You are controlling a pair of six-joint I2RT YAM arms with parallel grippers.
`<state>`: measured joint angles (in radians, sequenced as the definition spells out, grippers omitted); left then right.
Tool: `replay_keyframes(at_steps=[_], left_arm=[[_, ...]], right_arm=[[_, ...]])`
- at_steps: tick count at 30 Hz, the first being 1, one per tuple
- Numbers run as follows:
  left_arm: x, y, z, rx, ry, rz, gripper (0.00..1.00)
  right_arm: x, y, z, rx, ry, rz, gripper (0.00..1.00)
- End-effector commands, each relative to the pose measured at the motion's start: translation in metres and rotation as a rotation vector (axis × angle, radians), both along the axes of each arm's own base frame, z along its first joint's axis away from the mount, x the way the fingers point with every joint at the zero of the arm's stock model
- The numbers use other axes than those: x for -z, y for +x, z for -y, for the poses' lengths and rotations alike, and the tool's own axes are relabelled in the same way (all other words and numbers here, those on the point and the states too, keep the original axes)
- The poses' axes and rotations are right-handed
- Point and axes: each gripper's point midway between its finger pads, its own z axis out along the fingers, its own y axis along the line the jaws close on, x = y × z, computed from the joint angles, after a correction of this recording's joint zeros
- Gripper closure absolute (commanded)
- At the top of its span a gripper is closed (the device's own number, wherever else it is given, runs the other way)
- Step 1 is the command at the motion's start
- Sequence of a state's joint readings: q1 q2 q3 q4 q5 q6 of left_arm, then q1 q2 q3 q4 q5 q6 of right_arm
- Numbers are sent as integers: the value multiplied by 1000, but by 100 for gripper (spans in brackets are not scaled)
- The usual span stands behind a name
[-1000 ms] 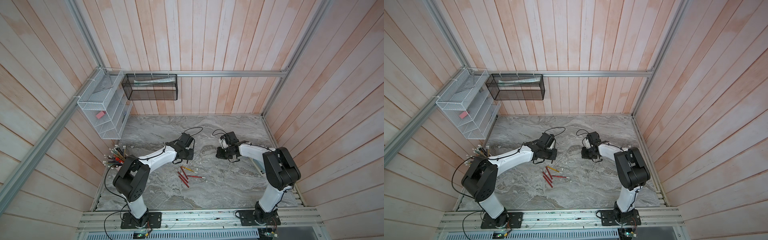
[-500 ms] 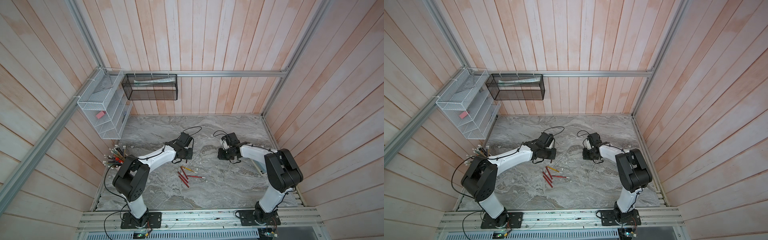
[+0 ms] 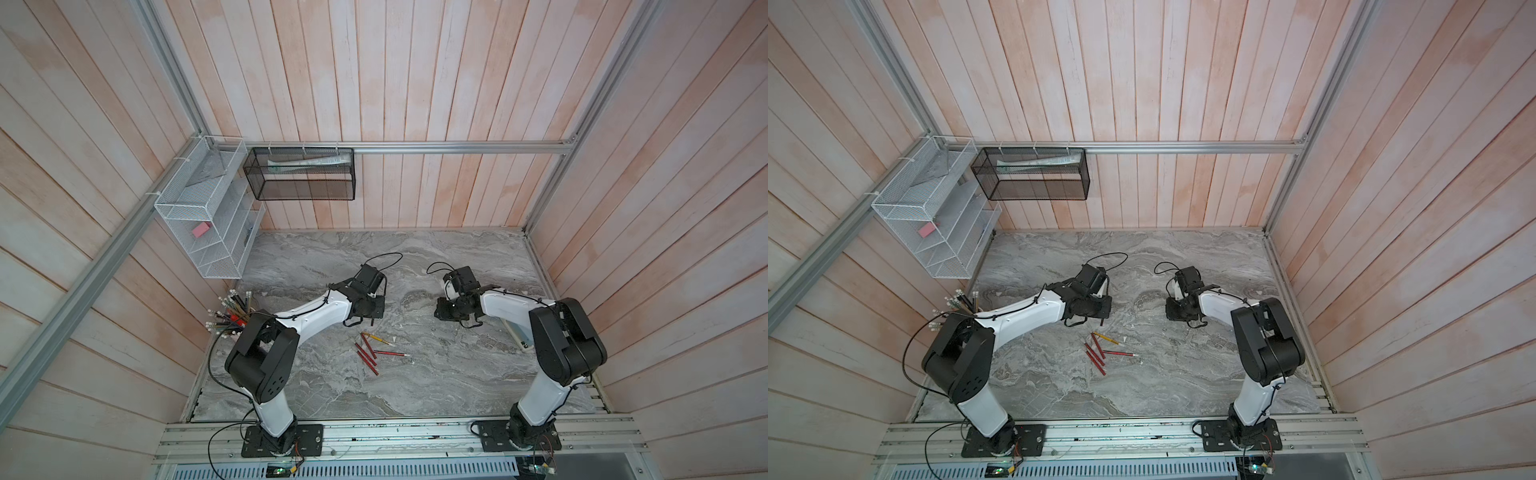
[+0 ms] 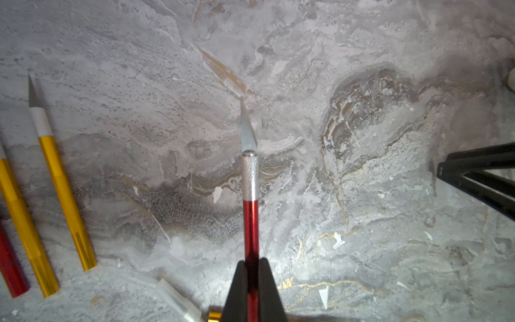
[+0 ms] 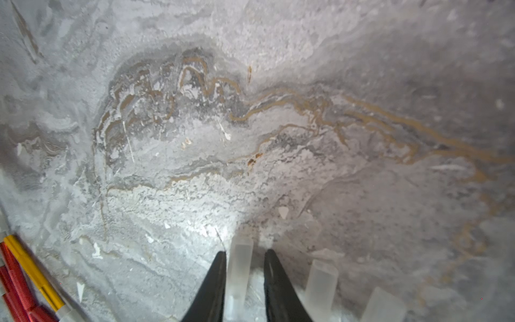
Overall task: Remove protective caps from carving knives
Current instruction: Place the protective sleeve at the center of the board.
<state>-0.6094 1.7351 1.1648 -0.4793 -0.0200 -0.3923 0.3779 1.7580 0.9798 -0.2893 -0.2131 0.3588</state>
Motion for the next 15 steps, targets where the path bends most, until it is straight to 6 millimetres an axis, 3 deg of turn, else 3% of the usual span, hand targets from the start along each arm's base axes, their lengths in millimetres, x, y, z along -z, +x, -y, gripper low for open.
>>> replay_keyframes(at_steps=[1, 15], left_arm=[[-7, 6, -4, -15, 2, 23, 100], [-11, 31, -17, -73, 26, 49, 100]], right_arm=[[20, -21, 14, 14, -53, -82, 72], [-25, -6, -2, 10, 55, 13, 64]])
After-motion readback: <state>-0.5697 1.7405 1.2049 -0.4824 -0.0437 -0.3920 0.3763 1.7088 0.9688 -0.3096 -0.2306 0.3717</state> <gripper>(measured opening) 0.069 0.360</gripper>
